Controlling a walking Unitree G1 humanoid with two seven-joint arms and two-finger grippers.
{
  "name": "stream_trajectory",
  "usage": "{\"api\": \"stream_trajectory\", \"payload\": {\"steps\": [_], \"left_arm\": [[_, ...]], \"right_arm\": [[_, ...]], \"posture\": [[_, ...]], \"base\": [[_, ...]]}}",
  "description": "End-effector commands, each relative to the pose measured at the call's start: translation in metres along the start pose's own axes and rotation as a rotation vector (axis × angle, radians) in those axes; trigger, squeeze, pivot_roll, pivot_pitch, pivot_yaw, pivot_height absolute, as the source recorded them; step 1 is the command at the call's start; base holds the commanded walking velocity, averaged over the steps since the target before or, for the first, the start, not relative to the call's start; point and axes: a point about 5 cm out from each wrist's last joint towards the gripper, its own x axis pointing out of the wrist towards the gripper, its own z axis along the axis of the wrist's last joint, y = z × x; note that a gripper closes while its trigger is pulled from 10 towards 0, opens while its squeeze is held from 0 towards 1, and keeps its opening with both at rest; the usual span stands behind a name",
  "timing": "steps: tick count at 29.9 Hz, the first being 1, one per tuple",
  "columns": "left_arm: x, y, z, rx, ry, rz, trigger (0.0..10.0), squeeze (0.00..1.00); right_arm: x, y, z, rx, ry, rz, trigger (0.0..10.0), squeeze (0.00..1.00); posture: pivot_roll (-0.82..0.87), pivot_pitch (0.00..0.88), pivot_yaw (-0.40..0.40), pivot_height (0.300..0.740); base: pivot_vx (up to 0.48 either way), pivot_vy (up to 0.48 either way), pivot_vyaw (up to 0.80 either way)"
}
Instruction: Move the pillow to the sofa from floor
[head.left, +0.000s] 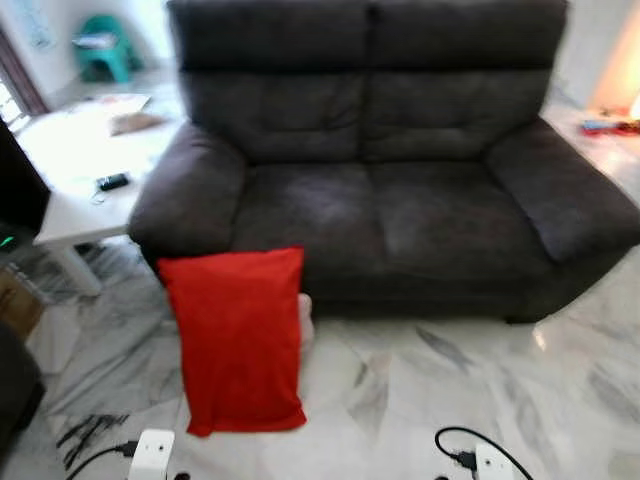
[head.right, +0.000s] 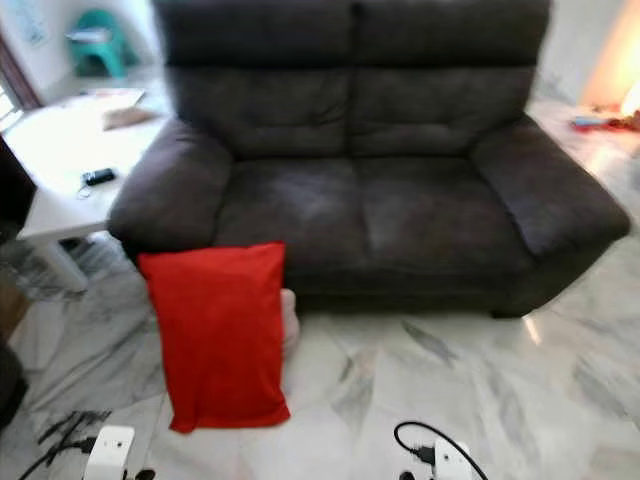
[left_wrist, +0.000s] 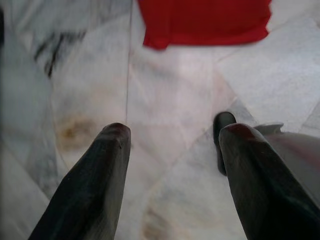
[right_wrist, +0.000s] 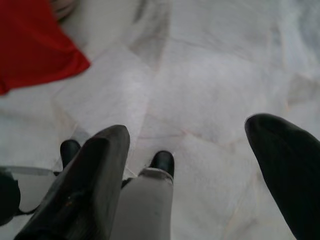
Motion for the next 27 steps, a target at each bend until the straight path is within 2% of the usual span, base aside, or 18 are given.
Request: {"api": "stream_trajectory", "payload": {"steps": [1,17,19,27], "left_arm": [[-0.0012,0.0009,-0.0068,-0.024,0.03,0.009,10.0,0.0],[-0.0011,0.0006,-0.0065,-0.037,0.029,0.018,10.0,0.0],[-0.001,0.0006,-0.0064,-0.039,0.028,0.019,10.0,0.0],[-0.001,0.0011,-0.0057,-0.045,0.023,0.022,10.0,0.0]], "right_arm": [[0.0003,0.0013,0.0006,0.002,-0.003,0.003,10.0,0.0],[0.0003,0.0004,0.0011,0.004,-0.001,0.003,10.0,0.0],[0.0002,0.0003,0.0005,0.031,-0.002,-0.002,10.0,0.0],[0.0004,0.0009,0.0011,0.035,-0.006,0.0,10.0,0.0]], "posture": [[-0.04,0.0,-0.029,0.74],[-0.04,0.0,-0.037,0.74],[-0.04,0.0,-0.037,0.74],[-0.04,0.0,-0.035,0.74]], "base": [[0.0,0.0,0.8],[0.0,0.0,0.79],[0.0,0.0,0.0],[0.0,0.0,0.0]]}}
